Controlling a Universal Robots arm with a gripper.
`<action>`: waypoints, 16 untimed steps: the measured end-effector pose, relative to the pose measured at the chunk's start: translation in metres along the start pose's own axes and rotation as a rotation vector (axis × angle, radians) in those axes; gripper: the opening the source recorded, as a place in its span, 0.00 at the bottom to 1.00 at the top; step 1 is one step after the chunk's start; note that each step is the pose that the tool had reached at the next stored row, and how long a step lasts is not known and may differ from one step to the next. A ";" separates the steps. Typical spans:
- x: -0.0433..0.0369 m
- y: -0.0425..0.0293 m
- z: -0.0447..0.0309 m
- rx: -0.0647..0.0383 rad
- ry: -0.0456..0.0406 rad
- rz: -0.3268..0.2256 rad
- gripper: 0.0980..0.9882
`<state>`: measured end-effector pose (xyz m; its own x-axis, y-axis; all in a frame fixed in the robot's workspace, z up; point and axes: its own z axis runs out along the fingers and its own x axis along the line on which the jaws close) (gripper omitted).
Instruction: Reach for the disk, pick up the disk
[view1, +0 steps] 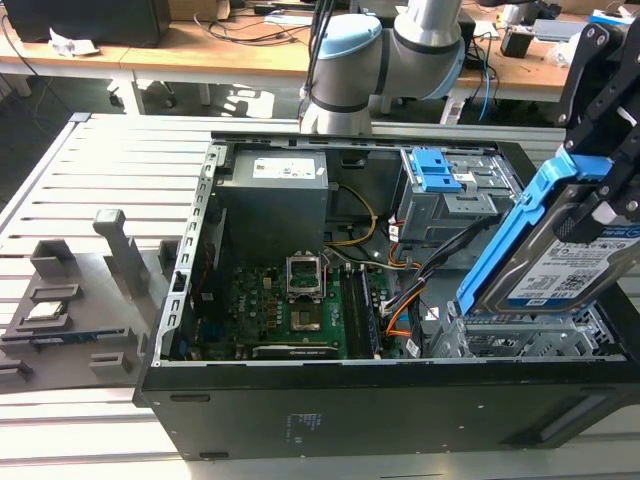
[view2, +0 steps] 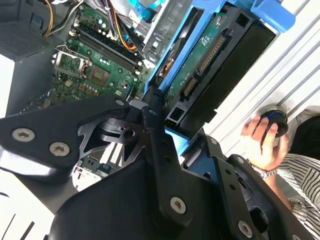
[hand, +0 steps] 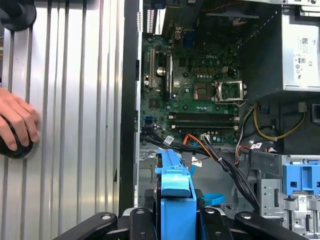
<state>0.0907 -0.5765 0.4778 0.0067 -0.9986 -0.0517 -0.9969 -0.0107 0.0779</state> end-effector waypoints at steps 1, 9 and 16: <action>-0.0007 -0.0018 0.0002 0.000 0.0001 0.000 0.30; -0.0025 -0.0154 0.0025 -0.002 0.0003 0.000 0.30; -0.0023 -0.0178 0.0071 -0.004 0.0003 0.000 0.30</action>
<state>0.1079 -0.5737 0.4695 0.0064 -0.9987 -0.0513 -0.9966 -0.0106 0.0815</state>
